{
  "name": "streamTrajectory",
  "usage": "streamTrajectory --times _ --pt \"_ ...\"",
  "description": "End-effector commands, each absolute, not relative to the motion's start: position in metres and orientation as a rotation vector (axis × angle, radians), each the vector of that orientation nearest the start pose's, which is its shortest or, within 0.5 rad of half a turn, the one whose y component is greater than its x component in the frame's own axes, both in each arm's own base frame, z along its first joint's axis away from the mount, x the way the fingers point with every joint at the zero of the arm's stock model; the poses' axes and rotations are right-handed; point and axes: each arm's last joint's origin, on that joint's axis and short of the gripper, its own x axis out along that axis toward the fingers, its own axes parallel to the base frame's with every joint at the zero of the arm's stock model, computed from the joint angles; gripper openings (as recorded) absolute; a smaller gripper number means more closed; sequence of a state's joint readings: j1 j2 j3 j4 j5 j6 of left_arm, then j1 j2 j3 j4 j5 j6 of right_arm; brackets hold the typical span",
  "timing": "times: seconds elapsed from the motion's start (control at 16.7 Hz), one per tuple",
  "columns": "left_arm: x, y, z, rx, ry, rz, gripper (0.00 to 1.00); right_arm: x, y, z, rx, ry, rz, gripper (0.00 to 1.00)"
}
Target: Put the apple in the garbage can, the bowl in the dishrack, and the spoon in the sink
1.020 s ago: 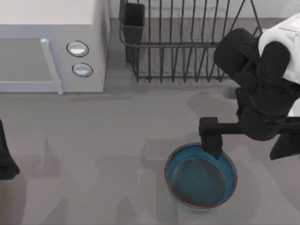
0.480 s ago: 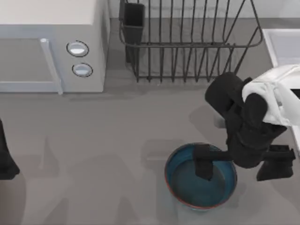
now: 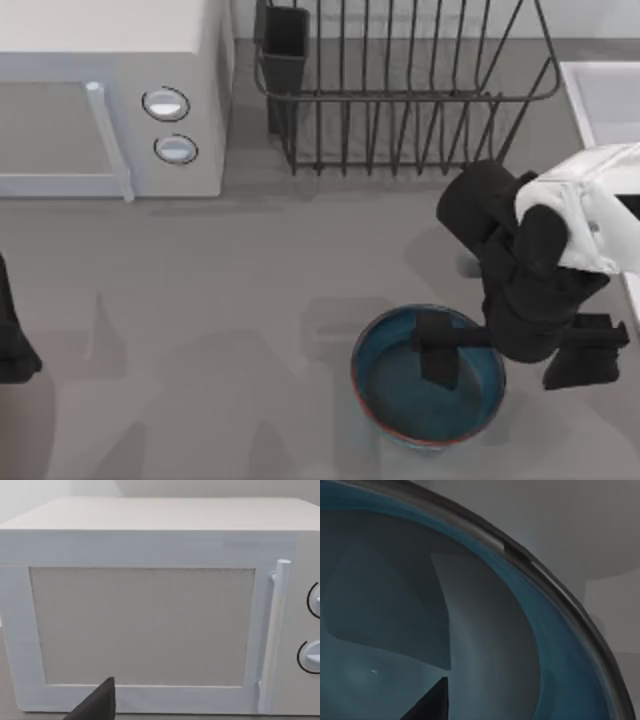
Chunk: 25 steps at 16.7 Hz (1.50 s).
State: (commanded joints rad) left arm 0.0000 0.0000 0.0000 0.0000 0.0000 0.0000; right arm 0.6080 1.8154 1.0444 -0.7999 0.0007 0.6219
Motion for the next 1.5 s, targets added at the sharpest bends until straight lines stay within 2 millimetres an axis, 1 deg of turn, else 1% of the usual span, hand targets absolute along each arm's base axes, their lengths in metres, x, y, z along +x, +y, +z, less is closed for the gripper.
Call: streamTrajectory --times 0.6,0.66,1.2,1.32,1.5 --pt "0.106 -0.001 0.16 0.0 0.0 0.0 1.0 0.251 0.177 0.129 0.008 1.571 -0.008 0.02" --pt "0.106 -0.001 0.16 0.0 0.0 0.0 1.0 0.251 0.177 0.129 0.008 1.571 -0.008 0.0" --pt "0.106 -0.001 0.16 0.0 0.0 0.0 1.0 0.252 0.177 0.131 0.009 1.568 -0.007 0.0" --pt "0.106 -0.001 0.16 0.0 0.0 0.0 1.0 0.254 0.179 0.141 0.012 1.563 -0.005 0.0" --pt "0.106 -0.001 0.16 0.0 0.0 0.0 1.0 0.256 0.18 0.17 0.01 1.573 -0.013 0.0"
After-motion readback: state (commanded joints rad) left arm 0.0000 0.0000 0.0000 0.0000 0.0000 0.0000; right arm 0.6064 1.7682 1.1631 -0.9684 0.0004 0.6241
